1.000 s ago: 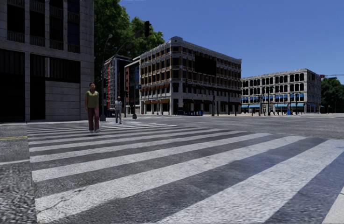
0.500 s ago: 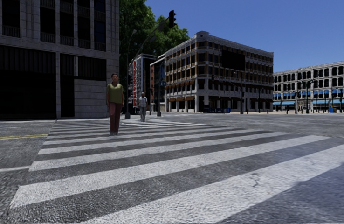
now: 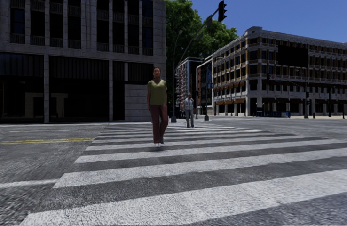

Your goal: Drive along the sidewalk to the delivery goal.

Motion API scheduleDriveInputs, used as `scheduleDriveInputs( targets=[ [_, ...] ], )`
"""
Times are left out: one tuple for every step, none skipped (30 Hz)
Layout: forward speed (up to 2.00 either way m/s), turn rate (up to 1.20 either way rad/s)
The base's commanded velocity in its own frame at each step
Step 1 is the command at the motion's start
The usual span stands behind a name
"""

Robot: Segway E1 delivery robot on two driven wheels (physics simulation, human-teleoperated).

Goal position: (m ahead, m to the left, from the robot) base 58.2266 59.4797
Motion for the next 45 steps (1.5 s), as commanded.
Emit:
scheduleDriveInputs(
  targets=[
    [1.48, 0.71],
    [1.48, 0.71],
    [1.48, 0.71],
    [1.48, 0.71],
    [1.48, 0.71],
    [1.48, 0.71],
    [1.48, 0.71],
    [1.48, 0.71],
    [1.48, 0.71],
    [1.48, 0.71],
    [1.48, 0.71],
    [1.48, 0.71],
    [1.48, 0.71],
    [1.48, 0.71],
    [1.48, 0.71],
    [1.48, 0.71],
    [1.48, 0.69],
    [1.48, 0.56],
    [1.48, 0.0],
    [1.48, 0.0],
    [1.48, 0.0],
    [1.48, 0.0],
    [1.48, 0.0],
    [2.0, 0.0],
    [2.0, 0.0],
    [2.0, 0.0],
    [2.0, 0.0],
    [2.0, 0.0],
    [2.0, 0.0],
    [2.0, 0.0],
    [2.0, 0.0],
    [2.0, 0.0],
    [2.0, 0.0],
    [2.0, 0.0],
    [2.0, 0.0],
    [2.0, 0.0],
    [2.0, 0.0],
    [2.0, 0.0],
    [2.0, -0.11],
    [2.0, -0.28],
    [2.0, -0.43],
    [2.0, -0.43],
    [2.0, -0.47],
    [2.0, -0.49],
    [2.0, -0.49]
  ],
)
